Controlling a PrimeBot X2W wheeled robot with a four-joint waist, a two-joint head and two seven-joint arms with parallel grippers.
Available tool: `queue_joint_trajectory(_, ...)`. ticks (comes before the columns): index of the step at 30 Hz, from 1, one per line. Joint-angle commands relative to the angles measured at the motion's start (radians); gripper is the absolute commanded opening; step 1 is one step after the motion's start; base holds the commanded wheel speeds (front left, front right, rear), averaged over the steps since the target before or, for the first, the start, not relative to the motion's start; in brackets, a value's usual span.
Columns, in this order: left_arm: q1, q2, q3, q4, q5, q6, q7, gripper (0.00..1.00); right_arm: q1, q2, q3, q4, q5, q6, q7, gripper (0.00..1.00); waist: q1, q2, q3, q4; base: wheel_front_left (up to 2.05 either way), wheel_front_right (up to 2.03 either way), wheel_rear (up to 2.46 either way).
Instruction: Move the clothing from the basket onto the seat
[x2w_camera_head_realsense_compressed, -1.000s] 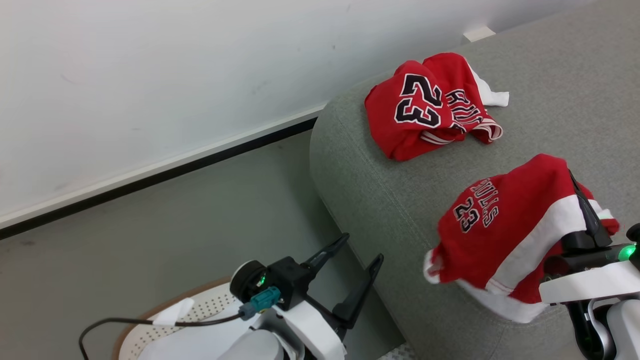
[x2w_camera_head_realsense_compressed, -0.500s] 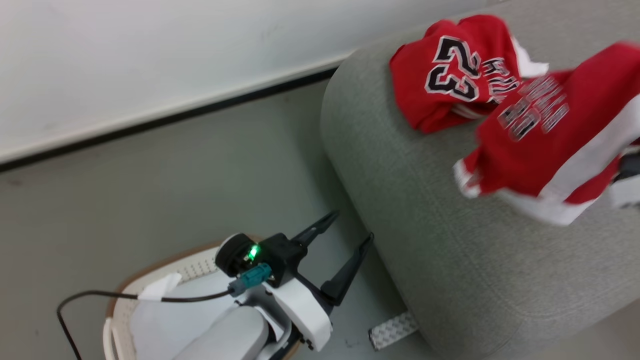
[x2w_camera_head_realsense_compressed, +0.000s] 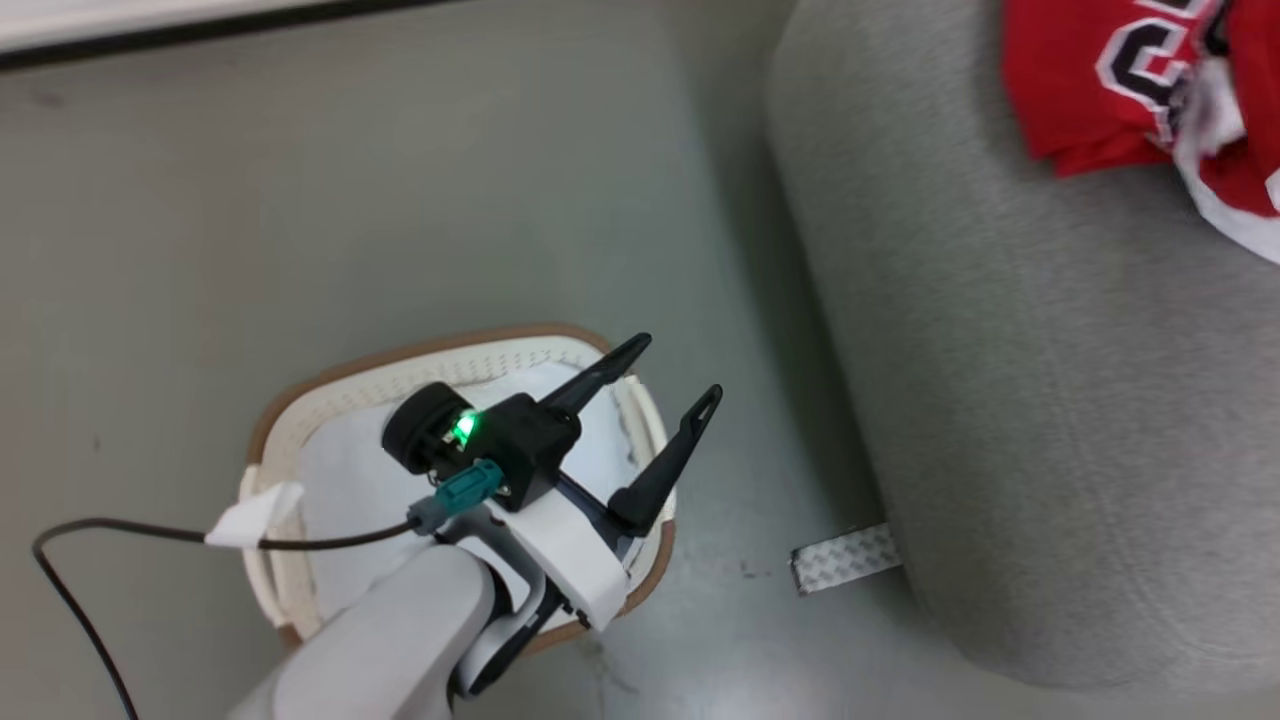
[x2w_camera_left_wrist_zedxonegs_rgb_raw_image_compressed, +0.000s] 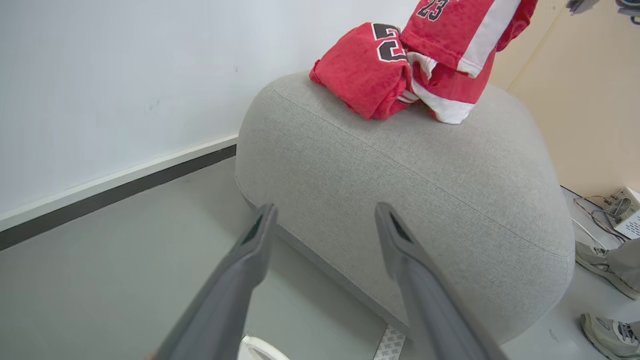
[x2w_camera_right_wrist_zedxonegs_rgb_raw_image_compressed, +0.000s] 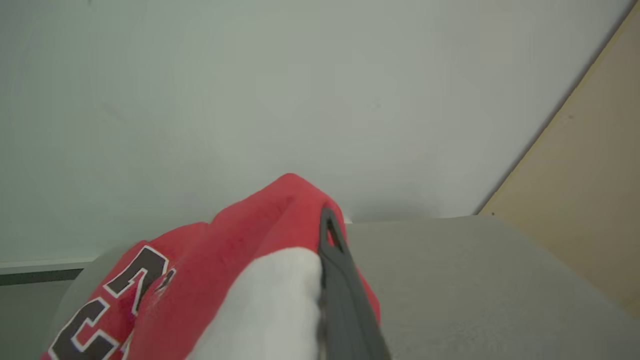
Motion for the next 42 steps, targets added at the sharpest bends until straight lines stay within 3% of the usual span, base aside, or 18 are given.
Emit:
queue_joint_trajectory(1,-0.016,0.010,0.005,-0.008,0.017,0.002,-0.001,1.00,-0.032,-0.008,-0.001,0.069,-0.027,-0.002,0.012,0.00,-0.0002,-0.0001,0.070,0.067,0.00,0.00,0.00)
queue_joint_trajectory(6,-0.025,0.019,0.015,-0.017,0.011,0.009,-0.011,1.00,-0.059,-0.020,0.076,0.215,-0.024,-0.002,0.099,0.00,-0.0002,-0.0001,0.095,0.086,0.00,0.00,0.00)
queue_joint_trajectory(7,-0.023,0.020,0.017,-0.019,0.009,0.011,-0.012,1.00,-0.058,-0.017,0.105,0.236,-0.015,-0.002,0.133,0.05,-0.0002,-0.0001,0.096,0.086,0.00,0.00,0.00)
queue_joint_trajectory(8,-0.019,0.019,0.017,-0.020,0.006,0.014,-0.012,1.00,-0.057,-0.015,0.135,0.250,0.000,-0.002,0.166,0.23,-0.0002,-0.0001,0.097,0.085,0.00,0.00,0.00)
queue_joint_trajectory(16,-0.017,0.005,0.013,-0.011,-0.004,0.021,-0.024,1.00,-0.038,-0.059,0.290,0.270,0.125,-0.003,0.319,0.46,-0.0002,-0.0001,0.093,0.078,0.00,0.00,0.00)
queue_joint_trajectory(17,-0.019,0.005,0.013,-0.008,-0.006,0.021,-0.024,1.00,-0.038,-0.063,0.300,0.268,0.141,-0.003,0.326,0.82,-0.0002,-0.0001,0.090,0.076,0.00,0.00,0.00)
queue_joint_trajectory(18,-0.020,0.006,0.013,-0.005,-0.006,0.021,-0.028,1.00,-0.037,-0.070,0.311,0.268,0.153,-0.003,0.328,1.00,-0.0002,-0.0001,0.085,0.074,0.00,0.00,0.00)
queue_joint_trajectory(24,0.007,-0.002,0.012,0.026,-0.024,0.019,-0.047,1.00,-0.012,-0.095,0.393,0.265,0.208,-0.002,0.337,1.00,-0.0002,-0.0001,0.010,0.064,0.00,0.00,0.00)
queue_joint_trajectory(34,0.091,-0.022,0.037,0.086,-0.074,0.041,-0.092,1.00,0.089,-0.152,0.574,0.163,0.344,-0.003,0.490,1.00,-0.0002,-0.0001,-0.196,0.057,0.00,0.00,0.00)
queue_joint_trajectory(42,0.166,-0.019,0.107,0.105,-0.122,0.081,-0.109,1.00,0.165,-0.220,0.610,0.014,0.396,-0.002,0.382,1.00,-0.0002,-0.0001,-0.350,0.097,0.00,0.00,0.00)
